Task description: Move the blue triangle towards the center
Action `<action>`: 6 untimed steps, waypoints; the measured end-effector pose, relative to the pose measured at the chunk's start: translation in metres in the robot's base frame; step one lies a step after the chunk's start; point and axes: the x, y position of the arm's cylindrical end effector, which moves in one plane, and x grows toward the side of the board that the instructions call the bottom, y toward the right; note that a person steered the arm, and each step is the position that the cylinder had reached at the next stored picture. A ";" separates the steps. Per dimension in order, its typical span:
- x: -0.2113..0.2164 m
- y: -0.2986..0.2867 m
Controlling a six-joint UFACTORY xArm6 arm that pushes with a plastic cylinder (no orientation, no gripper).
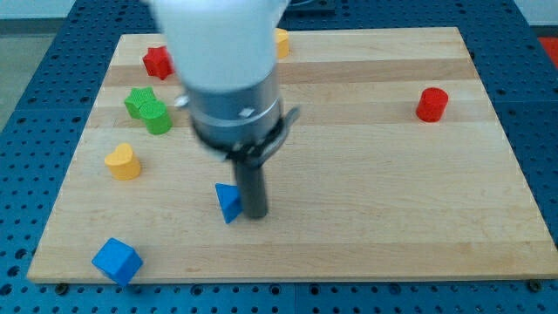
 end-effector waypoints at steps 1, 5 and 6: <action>-0.084 0.039; 0.096 -0.046; 0.084 -0.076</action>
